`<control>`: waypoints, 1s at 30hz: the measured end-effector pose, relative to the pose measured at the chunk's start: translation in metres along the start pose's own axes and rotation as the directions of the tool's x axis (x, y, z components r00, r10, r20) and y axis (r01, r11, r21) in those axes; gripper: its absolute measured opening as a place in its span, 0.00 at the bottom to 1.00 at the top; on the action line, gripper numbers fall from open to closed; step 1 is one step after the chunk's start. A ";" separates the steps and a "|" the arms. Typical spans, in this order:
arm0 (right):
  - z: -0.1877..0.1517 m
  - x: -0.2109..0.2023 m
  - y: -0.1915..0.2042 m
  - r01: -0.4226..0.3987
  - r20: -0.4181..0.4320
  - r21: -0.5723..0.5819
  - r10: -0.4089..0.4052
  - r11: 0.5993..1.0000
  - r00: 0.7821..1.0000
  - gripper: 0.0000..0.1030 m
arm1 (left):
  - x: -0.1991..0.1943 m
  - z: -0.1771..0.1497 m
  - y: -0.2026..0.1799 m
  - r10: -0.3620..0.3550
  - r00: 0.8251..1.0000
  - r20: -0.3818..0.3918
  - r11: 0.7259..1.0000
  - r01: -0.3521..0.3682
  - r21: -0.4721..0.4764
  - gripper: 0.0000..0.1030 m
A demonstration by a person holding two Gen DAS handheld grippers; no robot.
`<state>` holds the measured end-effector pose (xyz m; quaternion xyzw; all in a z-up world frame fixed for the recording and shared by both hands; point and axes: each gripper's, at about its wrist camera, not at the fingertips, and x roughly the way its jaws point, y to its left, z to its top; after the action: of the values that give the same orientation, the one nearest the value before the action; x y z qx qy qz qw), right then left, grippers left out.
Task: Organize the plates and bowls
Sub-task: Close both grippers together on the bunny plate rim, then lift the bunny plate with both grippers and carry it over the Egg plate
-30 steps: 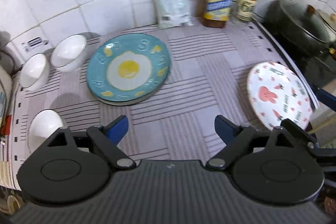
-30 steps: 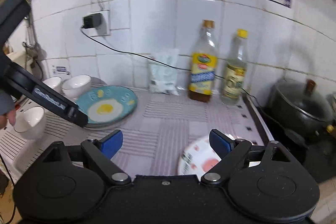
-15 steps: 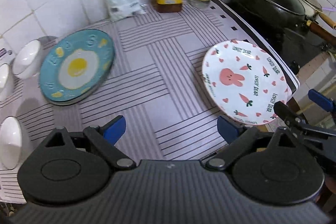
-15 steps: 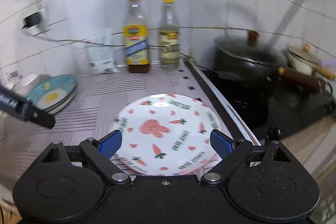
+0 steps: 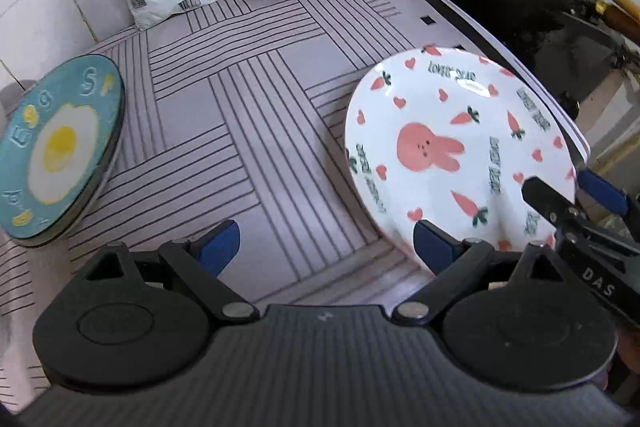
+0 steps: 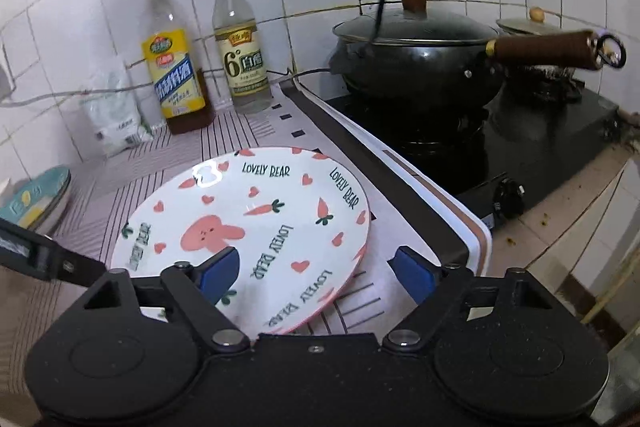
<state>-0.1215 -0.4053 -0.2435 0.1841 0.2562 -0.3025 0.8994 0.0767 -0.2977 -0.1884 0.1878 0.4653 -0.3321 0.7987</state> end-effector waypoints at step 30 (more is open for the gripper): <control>0.004 0.029 -0.036 -0.089 -0.082 0.202 0.107 0.975 0.991 0.20 | 0.033 0.008 -0.009 -0.172 0.985 0.034 0.984 0.173 -0.038 0.28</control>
<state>-0.1227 -0.4469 -0.2637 0.2990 0.2568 -0.2729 0.8776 0.0864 -0.3203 -0.2127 0.1255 0.4744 -0.3932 0.7775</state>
